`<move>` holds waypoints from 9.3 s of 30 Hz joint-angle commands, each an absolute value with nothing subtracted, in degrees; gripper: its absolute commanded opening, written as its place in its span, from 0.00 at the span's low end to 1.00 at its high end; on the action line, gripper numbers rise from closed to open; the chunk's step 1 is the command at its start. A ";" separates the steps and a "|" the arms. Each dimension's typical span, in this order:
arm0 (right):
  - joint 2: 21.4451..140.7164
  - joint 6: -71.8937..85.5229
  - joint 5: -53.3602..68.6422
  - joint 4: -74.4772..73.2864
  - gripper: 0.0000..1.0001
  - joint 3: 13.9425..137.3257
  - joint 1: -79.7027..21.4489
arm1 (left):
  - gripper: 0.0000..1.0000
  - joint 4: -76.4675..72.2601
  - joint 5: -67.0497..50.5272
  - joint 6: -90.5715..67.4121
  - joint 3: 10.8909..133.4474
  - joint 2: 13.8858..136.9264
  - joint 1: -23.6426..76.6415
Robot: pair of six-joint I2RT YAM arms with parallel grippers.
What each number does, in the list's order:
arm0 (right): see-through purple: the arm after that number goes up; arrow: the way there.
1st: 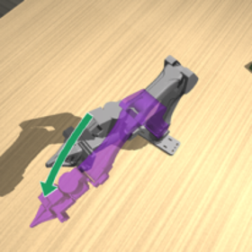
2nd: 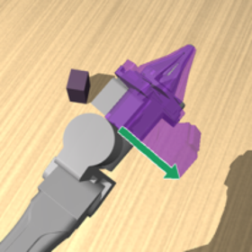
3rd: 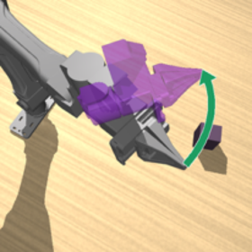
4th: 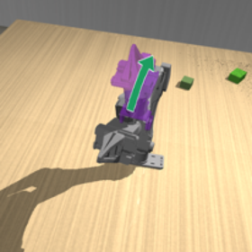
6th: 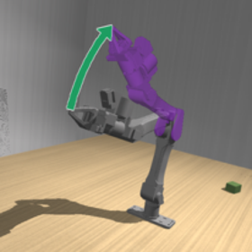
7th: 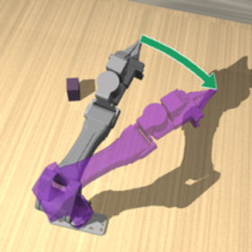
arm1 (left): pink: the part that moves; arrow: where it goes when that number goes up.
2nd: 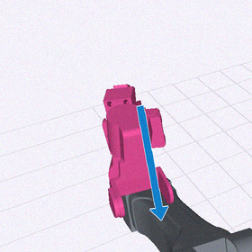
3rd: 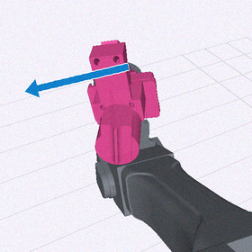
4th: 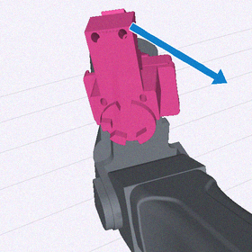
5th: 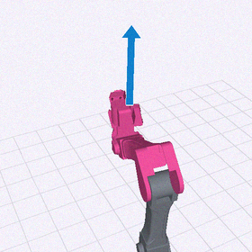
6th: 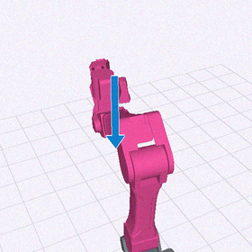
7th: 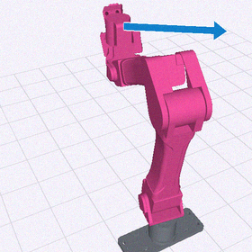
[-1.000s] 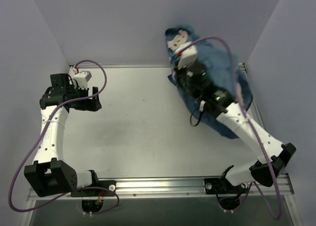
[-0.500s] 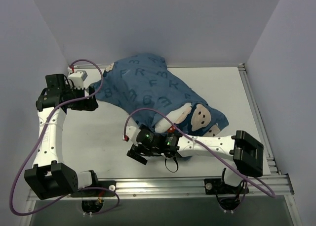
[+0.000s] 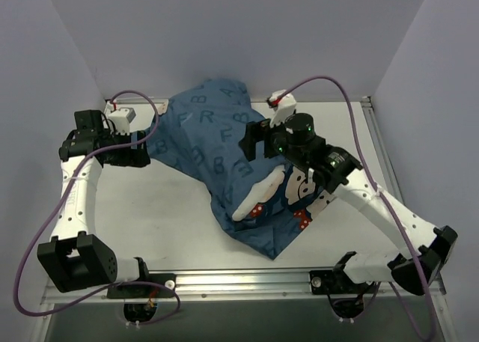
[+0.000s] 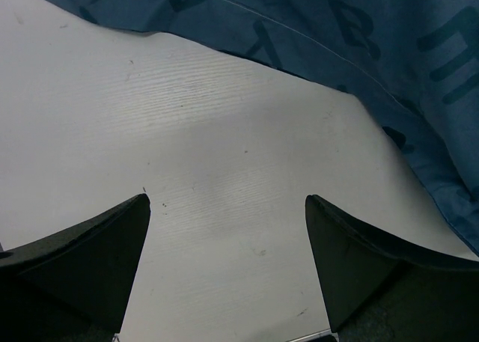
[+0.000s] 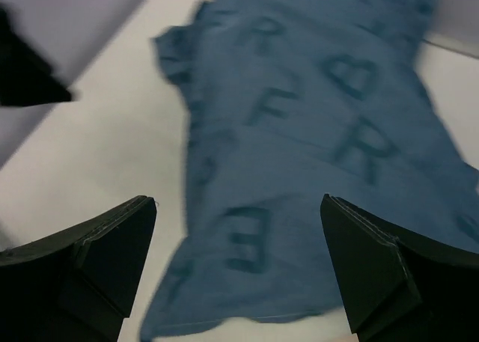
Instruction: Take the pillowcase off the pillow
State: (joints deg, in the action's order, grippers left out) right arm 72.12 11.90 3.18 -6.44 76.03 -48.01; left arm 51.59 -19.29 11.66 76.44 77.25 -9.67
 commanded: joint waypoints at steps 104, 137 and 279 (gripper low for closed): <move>69.18 44.39 2.03 13.72 0.00 31.11 -29.73 | 0.02 26.88 22.94 43.77 65.57 89.57 52.82; 60.58 29.16 -3.69 -5.10 0.86 65.83 -29.52 | 0.02 37.45 -25.75 -7.74 111.71 90.61 23.47; 78.40 24.61 39.02 -1.93 0.00 63.81 7.91 | 0.94 24.35 8.24 29.98 66.00 104.75 -1.32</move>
